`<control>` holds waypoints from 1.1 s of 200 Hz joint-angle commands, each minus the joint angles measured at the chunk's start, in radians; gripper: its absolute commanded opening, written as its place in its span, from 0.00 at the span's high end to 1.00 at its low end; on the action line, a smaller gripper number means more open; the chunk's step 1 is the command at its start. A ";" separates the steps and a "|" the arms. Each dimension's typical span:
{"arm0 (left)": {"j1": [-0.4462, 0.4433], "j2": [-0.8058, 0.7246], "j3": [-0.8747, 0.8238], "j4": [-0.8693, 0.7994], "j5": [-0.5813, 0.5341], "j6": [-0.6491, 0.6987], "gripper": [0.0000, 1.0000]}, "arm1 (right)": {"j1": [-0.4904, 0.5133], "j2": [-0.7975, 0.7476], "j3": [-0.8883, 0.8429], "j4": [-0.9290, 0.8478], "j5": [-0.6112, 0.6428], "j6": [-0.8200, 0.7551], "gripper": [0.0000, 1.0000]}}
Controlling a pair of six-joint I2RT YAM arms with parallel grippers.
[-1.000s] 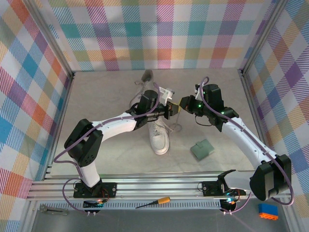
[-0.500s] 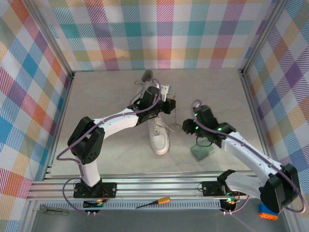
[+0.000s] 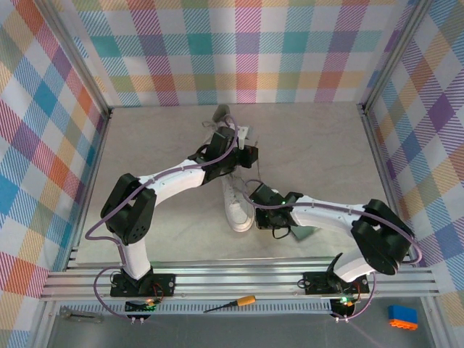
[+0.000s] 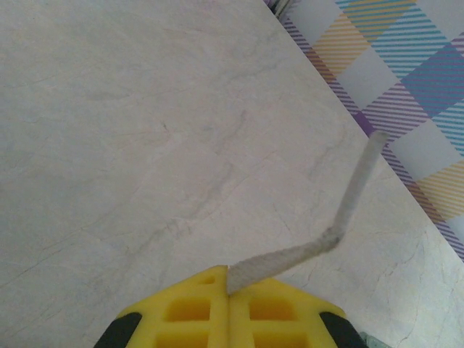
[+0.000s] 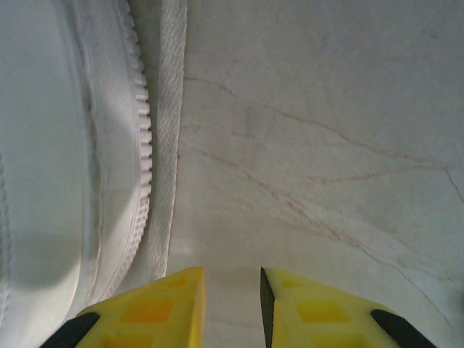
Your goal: Tie the shoes
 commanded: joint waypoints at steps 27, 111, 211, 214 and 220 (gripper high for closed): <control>0.011 -0.041 -0.029 0.034 0.022 -0.023 1.00 | 0.009 0.088 0.046 0.117 -0.011 0.012 0.64; 0.017 -0.041 -0.040 0.043 0.023 -0.029 1.00 | 0.037 0.188 0.103 0.037 0.034 0.003 0.46; 0.052 -0.057 -0.081 0.075 0.017 -0.055 1.00 | 0.090 0.296 0.088 -0.039 0.123 0.049 0.70; 0.051 -0.057 -0.081 0.076 0.016 -0.055 1.00 | 0.090 0.292 0.084 -0.039 0.124 0.051 0.70; 0.051 -0.057 -0.080 0.077 0.018 -0.056 1.00 | 0.090 0.286 0.077 -0.038 0.126 0.052 0.70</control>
